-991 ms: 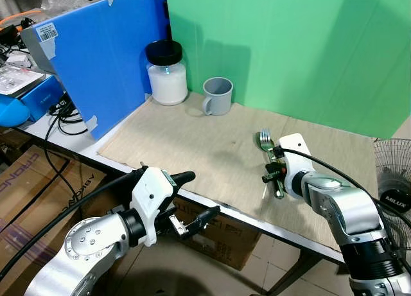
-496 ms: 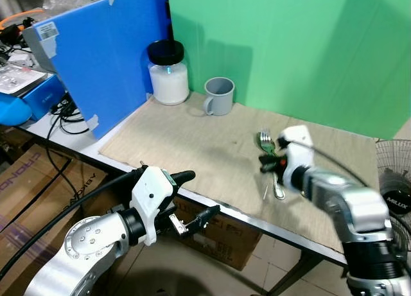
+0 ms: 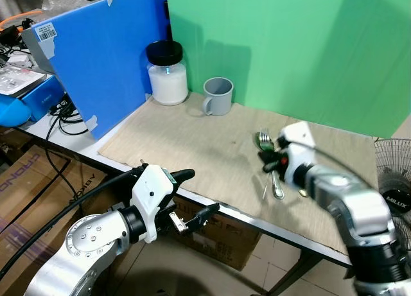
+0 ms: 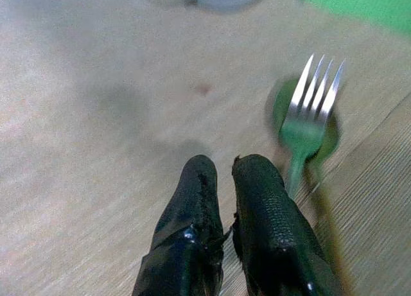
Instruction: Setting the table
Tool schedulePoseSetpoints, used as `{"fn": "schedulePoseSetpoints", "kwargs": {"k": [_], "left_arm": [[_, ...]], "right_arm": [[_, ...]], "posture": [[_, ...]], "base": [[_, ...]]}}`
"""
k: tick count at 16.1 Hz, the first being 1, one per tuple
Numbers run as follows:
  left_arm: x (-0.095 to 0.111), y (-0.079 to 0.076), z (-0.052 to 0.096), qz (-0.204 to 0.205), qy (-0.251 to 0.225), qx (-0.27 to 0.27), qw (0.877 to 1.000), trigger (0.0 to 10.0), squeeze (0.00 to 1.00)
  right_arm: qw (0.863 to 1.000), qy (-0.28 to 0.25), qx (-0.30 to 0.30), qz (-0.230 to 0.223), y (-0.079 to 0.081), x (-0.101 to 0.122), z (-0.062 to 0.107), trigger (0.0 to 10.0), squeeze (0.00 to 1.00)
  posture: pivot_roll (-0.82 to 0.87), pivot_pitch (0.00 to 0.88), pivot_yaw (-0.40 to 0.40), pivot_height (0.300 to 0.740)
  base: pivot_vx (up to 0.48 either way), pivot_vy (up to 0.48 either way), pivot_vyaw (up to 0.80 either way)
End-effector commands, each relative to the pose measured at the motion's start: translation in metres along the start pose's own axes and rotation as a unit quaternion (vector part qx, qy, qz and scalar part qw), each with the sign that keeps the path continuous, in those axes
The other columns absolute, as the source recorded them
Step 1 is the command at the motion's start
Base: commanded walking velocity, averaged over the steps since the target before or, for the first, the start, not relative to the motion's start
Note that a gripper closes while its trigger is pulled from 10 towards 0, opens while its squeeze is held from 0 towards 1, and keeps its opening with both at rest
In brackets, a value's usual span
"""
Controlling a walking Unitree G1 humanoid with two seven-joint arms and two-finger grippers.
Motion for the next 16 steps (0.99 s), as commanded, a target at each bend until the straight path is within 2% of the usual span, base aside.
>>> {"fn": "schedulePoseSetpoints", "kwargs": {"k": [1, 4, 10, 12, 13, 14, 15, 16], "left_arm": [[0.0, 0.001, -0.001, -0.005, 0.002, 0.001, 1.0, 10.0, 0.0], [-0.003, -0.001, -0.001, -0.007, 0.006, 0.003, 1.0, 10.0, 0.0], [-0.002, -0.001, -0.001, -0.007, 0.005, 0.002, 1.0, 10.0, 0.0], [-0.002, -0.001, -0.002, -0.007, 0.004, 0.002, 1.0, 10.0, 0.0], [-0.002, -0.001, -0.002, -0.007, 0.004, 0.001, 1.0, 10.0, 0.0], [-0.002, -0.001, -0.002, -0.006, 0.004, 0.001, 1.0, 10.0, 0.0], [-0.002, -0.001, -0.002, -0.006, 0.005, 0.001, 1.0, 10.0, 0.0], [-0.002, -0.001, -0.001, -0.006, 0.005, 0.002, 1.0, 10.0, 0.0]], "right_arm": [[1.0, 0.011, -0.012, 0.003, -0.001, -0.005, 0.0, 10.0, 1.0], [0.999, 0.007, -0.035, 0.01, 0.0, -0.018, 0.0, 10.0, 1.0], [0.996, -0.042, -0.071, -0.012, -0.012, -0.005, 0.005, 10.0, 1.0], [0.997, -0.032, -0.072, -0.005, -0.01, -0.009, 0.003, 10.0, 1.0], [0.997, -0.024, -0.07, -0.002, -0.008, -0.012, 0.002, 10.0, 0.88], [0.998, -0.018, -0.06, -0.001, -0.004, -0.015, -0.001, 7.4, 0.0], [0.998, -0.016, -0.059, -0.001, -0.003, -0.016, -0.001, 7.4, 0.0], [0.998, -0.007, -0.058, 0.004, -0.002, -0.019, -0.003, 0.2, 0.0]], "posture": [[-0.04, 0.004, 0.03, 0.74], [-0.04, 0.008, 0.03, 0.74], [-0.04, 0.011, 0.033, 0.74], [-0.05, 0.011, 0.034, 0.74], [-0.04, 0.011, 0.034, 0.74], [-0.04, 0.011, 0.033, 0.74], [-0.04, 0.011, 0.033, 0.74], [-0.04, 0.011, 0.032, 0.74]], "base": [[0.0, 0.0, 0.0], [0.0, 0.0, 0.0], [0.0, 0.0, 0.0], [0.0, 0.0, 0.0], [0.0, 0.0, 0.0], [0.0, 0.0, 0.0], [0.0, 0.0, 0.0], [0.0, 0.0, 0.0]]}}
Point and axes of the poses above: a point about 5 cm out from each wrist's last joint towards the gripper, its own z axis pointing back from the gripper into the wrist, its own x axis along the axis of the wrist's last joint, y = z × x, the point moved 4 cm from there along -z, pointing out of the wrist towards the gripper, and after that the axes turned 3 degrees about -z, right-handed, at the moved point
